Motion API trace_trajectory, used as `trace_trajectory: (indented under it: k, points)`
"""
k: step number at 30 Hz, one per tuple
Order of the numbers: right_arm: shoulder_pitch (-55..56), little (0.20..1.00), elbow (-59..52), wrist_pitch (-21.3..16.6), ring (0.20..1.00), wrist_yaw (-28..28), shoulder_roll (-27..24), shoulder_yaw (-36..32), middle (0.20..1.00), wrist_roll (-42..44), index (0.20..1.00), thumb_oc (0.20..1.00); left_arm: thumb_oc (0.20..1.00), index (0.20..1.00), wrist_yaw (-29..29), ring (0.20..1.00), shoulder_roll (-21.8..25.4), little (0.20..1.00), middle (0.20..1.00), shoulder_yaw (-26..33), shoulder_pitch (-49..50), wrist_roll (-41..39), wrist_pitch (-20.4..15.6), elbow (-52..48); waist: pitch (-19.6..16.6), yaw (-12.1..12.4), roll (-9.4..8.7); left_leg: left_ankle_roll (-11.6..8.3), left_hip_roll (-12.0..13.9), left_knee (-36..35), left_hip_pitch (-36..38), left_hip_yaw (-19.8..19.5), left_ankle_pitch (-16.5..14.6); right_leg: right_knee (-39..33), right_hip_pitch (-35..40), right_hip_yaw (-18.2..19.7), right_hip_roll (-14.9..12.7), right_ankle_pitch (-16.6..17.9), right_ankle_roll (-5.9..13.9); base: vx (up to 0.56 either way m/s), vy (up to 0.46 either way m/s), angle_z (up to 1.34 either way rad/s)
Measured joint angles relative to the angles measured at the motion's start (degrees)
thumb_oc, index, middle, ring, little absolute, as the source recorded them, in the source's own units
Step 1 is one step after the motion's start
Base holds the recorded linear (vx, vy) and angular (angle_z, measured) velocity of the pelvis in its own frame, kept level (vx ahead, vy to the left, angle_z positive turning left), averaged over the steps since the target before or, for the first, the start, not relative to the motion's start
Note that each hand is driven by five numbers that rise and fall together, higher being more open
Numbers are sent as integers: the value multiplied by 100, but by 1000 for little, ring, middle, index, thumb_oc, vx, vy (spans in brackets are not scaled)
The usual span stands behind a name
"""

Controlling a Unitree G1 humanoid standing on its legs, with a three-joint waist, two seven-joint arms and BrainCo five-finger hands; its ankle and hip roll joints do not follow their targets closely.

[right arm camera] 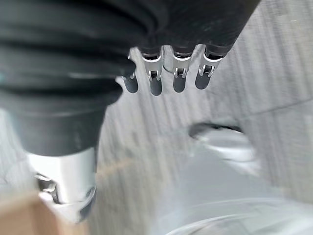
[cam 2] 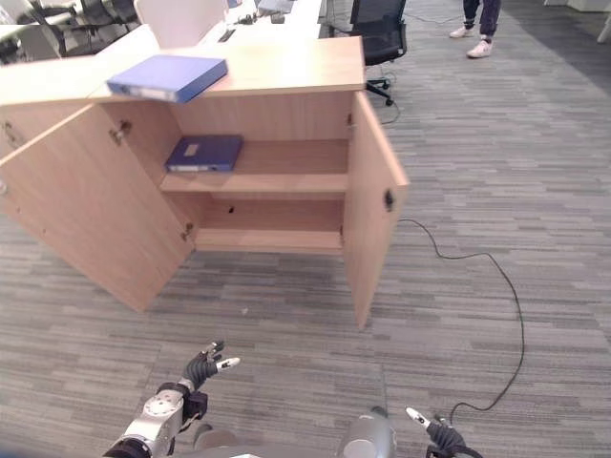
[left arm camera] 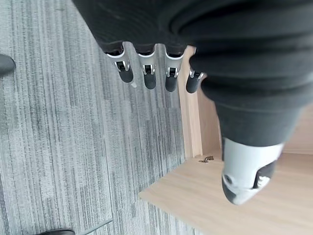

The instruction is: Put the empty folder in the office cabinet

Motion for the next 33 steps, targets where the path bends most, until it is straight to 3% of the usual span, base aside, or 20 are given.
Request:
trace_trajectory:
  k: [1,2,3,4,5,6,9,10,12,13,14,16,17,18,19,20,23,26,29,33]
  points:
    - [-69,1000,152,18,1000,-4,197,-88,1000,-4,1000,1000,1000,1000,26,1000,66,1000,1000,-7,15,-6,76,260,-24,41,-153,-151,-58,425,-157,79,85,-367,118,22,-104,50,126,272,494,6]
    - [-137,1000,149,6,1000,7,251,-96,1000,-10,1000,1000,1000,1000,31,1000,67,1000,1000,-16,94,-2,167,361,-113,221,115,3,-53,909,-595,126,-222,-1055,382,-83,-58,236,246,345,523,5]
    - [-198,1000,135,27,1000,69,423,-173,1000,-93,1000,1000,1000,1000,50,1000,133,1000,1000,-28,71,0,162,336,-151,310,-31,129,-292,1229,-833,362,-384,-1021,588,106,-242,235,161,269,387,27]
    - [-106,1000,140,35,1000,87,561,-252,1000,-169,1000,1000,1000,1000,59,1000,310,1000,1000,-57,72,2,164,306,-212,305,-222,205,-539,1233,-835,482,-392,-1319,975,-80,-384,413,-264,245,372,59]
    - [13,1000,150,43,1000,94,700,-327,1000,-168,1000,1000,1000,1000,46,1000,426,1000,1000,-109,133,6,163,245,-294,356,-411,269,-751,1184,-805,534,-427,-1811,1387,-268,-529,815,-584,119,258,30]
    - [-43,1000,161,79,1000,106,746,-324,1000,-170,1000,1000,1000,1000,63,1000,512,1000,1000,-69,184,4,164,203,-299,429,-437,291,-808,1223,-751,643,-416,-2024,1518,-398,-657,1039,-501,233,615,-3]
    - [-405,1000,107,89,1000,101,744,-303,1000,-180,1000,1000,1000,1000,0,1000,719,1000,1000,-126,236,7,173,-80,-189,441,-306,722,-1018,1350,-606,935,-550,-2097,1196,-839,-791,2772,-895,187,556,-48]
    - [-471,1000,41,51,1000,87,651,-235,1000,-180,1000,1000,1000,1000,-75,1000,600,1000,1000,-179,240,10,175,-101,-124,447,-129,793,-1037,1238,-529,1079,-648,-1867,1112,-994,-1034,3100,-773,225,576,-45]
    - [-343,1000,-111,22,1000,79,655,-126,1000,-198,1000,1000,1000,1000,-60,1000,543,1000,1000,-84,176,3,174,-334,-167,449,-279,1089,-1312,914,-210,1370,-523,-1715,1172,-1148,-1064,3360,-715,263,596,-27]
    - [-409,1000,-172,12,1000,89,653,-66,1000,-204,1000,1000,1000,1000,-97,1000,527,1000,1000,-39,304,5,138,-481,12,561,-228,1258,-1485,614,137,1412,-408,-1624,1067,-869,-1086,4040,-852,189,349,-38]
    - [-471,1000,-193,-137,1000,66,747,-113,1000,-203,1000,1000,1000,1000,-140,1000,520,1000,1000,-35,341,5,173,-442,108,465,-106,1307,-1440,220,383,1356,-275,-1036,874,-711,-1038,3799,-792,109,206,-15]
    - [-447,1000,-229,-102,1000,114,750,-47,1000,-200,1000,1000,1000,1000,-154,1000,486,1000,1000,-39,436,6,181,-314,-125,400,-90,1420,-1439,-357,505,1396,-133,-490,535,-712,-525,2471,-185,190,182,30]
    - [-519,1000,-195,-50,1000,116,835,-41,1000,-199,1000,1000,1000,1000,-113,1000,533,1000,1000,-6,470,-3,176,-325,-114,422,-105,1425,-1422,-1017,643,1502,-71,-782,404,-1245,194,1757,-416,197,96,26]
    - [-551,1000,-176,-34,1000,143,875,-34,1000,-201,1000,1000,1000,1000,-102,1000,592,1000,1000,-1,479,-6,212,-318,-70,398,-263,1531,-1619,-929,579,1485,-49,-1249,357,-1410,426,1404,-198,354,0,24]
    - [-662,1000,-111,-30,1000,139,768,-57,1000,-200,1000,1000,1000,1000,-57,1000,452,1000,1000,20,603,-7,280,-184,9,282,-277,1250,-1689,-841,589,1559,360,-1977,628,-1475,726,1135,-934,237,-32,24]
    - [-450,1000,-142,-35,1000,113,710,-111,1000,-167,1000,1000,1000,1000,-59,1000,263,1000,1000,-28,676,-9,283,-213,-83,167,-121,1129,-1698,-1206,691,1501,257,-2154,643,-1319,939,977,-595,305,-67,36]
    - [-289,1000,82,-32,1000,127,738,-261,1000,-153,1000,1000,1000,1000,-76,1000,249,1000,1000,-43,557,-2,244,-376,-18,-66,-150,1122,-1890,-716,860,1408,44,-2846,800,-1188,984,977,-409,160,-81,24]
    - [63,1000,92,3,1000,93,243,-281,1000,-172,1000,1000,1000,1000,-114,1000,8,1000,1000,-71,429,13,220,-363,-51,-320,522,1083,-1655,-1597,1745,1282,-19,-2664,871,-1636,1111,1386,-720,231,-82,-12]
    - [69,1000,88,25,1000,108,147,-293,1000,-174,1000,1000,1000,1000,-167,1000,67,1000,1000,-73,451,12,169,-531,-64,-352,569,1057,-1675,-1447,1733,1387,-96,-2388,687,-1532,1042,1270,-793,58,-115,-22]
    - [-102,1000,162,13,1000,107,147,-328,1000,-181,1000,1000,1000,1000,-183,1000,65,1000,1000,-28,340,-17,163,-528,80,-332,376,702,-1670,155,1000,1435,-143,-2170,593,-1441,790,965,-873,66,-91,-5]
